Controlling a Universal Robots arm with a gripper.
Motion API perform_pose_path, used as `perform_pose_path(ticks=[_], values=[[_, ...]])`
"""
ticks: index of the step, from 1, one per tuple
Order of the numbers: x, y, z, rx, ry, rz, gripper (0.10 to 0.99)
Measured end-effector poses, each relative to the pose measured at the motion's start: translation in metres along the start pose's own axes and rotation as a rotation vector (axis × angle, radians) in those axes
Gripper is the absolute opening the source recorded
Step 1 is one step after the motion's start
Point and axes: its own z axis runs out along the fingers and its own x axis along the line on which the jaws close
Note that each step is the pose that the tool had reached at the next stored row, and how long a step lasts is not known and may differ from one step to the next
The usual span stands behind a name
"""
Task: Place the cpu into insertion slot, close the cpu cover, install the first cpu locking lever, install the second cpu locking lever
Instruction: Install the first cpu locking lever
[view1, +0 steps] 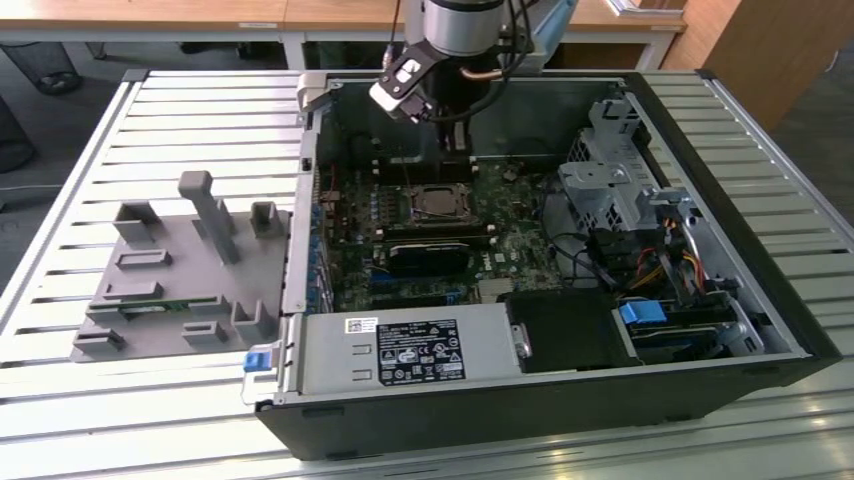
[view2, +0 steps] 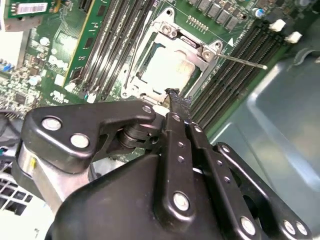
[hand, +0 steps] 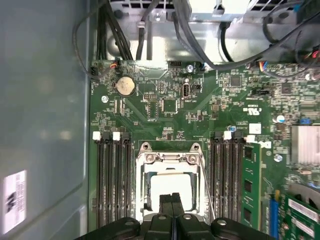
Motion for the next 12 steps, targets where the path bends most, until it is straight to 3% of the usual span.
perform_pose_path(ticks=[4, 7, 12], values=[[0.0000, 0.0002, -0.0106, 0.000, 0.0001, 0.000, 0.106], [0.0001, 0.0002, -0.0110, 0.000, 0.0006, -0.017, 0.106], [0.0000, 0.0002, -0.0110, 0.000, 0.0020, -0.106, 0.106]])
